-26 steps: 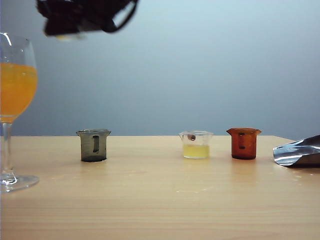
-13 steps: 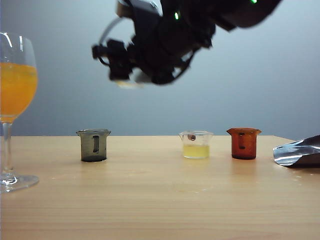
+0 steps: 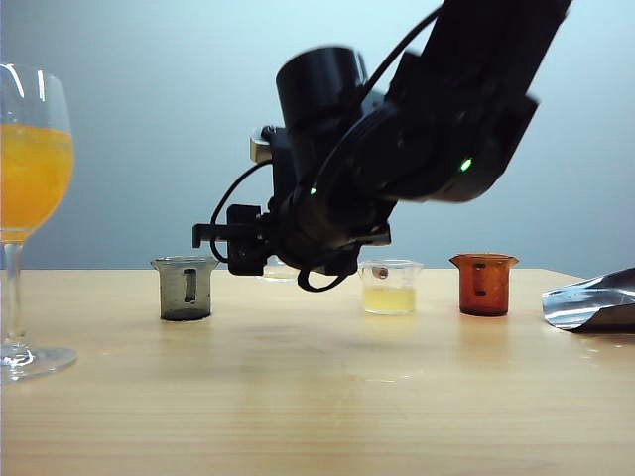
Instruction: Pick up the second measuring cup from the left, pour the orange juice inside into the goblet, and finally put the measuring cup back in its original place.
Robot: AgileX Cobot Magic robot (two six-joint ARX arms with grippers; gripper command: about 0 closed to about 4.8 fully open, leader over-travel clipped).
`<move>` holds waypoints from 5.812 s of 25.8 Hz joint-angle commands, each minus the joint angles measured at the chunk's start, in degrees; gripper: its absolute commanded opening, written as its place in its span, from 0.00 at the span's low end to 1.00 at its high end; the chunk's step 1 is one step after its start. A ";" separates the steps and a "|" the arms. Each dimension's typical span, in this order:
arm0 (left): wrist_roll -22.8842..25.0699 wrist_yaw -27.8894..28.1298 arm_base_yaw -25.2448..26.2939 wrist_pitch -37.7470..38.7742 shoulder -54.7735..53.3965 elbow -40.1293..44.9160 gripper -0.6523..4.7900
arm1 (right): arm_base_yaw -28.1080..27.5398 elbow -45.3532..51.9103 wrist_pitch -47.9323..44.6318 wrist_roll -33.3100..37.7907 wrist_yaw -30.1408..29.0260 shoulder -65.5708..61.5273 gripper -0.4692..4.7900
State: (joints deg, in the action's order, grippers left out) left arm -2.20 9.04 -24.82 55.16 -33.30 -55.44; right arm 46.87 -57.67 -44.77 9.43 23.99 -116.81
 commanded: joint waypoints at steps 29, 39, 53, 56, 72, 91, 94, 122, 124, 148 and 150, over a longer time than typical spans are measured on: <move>0.02 -0.07 -0.02 -0.81 0.07 -0.22 0.11 | -4.98 -14.69 9.49 4.15 -6.14 -10.97 1.00; 0.02 -0.07 -0.02 -0.81 0.07 -0.22 0.11 | -3.85 -14.64 14.03 4.07 -6.14 -8.76 1.00; 0.02 -0.07 0.00 -0.83 0.07 -0.22 0.11 | -3.06 -14.62 14.51 2.12 -4.39 -6.34 1.00; 0.02 -0.07 -0.02 -0.83 0.07 -0.22 0.11 | -3.19 -14.62 14.67 2.10 -4.15 -6.47 1.00; 0.02 -0.07 -0.02 -0.83 0.07 -0.22 0.11 | -6.03 -14.62 11.93 2.14 -5.16 -6.93 1.00; 0.04 -0.07 -0.02 -0.83 0.07 -0.22 0.11 | -5.03 -14.60 43.19 2.56 -4.50 12.07 0.61; 0.02 -0.07 0.00 -0.83 0.07 -0.22 0.11 | -5.05 -14.60 44.04 1.01 -4.79 17.05 0.09; 0.04 -0.20 18.73 -17.88 22.40 23.63 0.12 | -46.42 36.09 64.63 -3.43 -36.79 94.42 0.09; 0.07 -0.24 19.21 -22.16 26.69 28.20 0.12 | -46.49 40.19 58.36 -3.50 -36.11 94.29 0.09; 0.09 -0.70 24.24 -46.84 33.20 54.90 0.12 | -46.56 48.76 53.62 -3.65 -31.56 105.90 0.09; 0.09 -0.70 24.24 -46.86 33.20 54.90 0.12 | -46.56 51.04 53.57 -3.65 -31.56 110.64 0.09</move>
State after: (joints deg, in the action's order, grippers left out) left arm -2.20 8.54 -0.58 8.93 -0.10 -0.56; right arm 0.40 -7.22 9.52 5.74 -7.57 -7.35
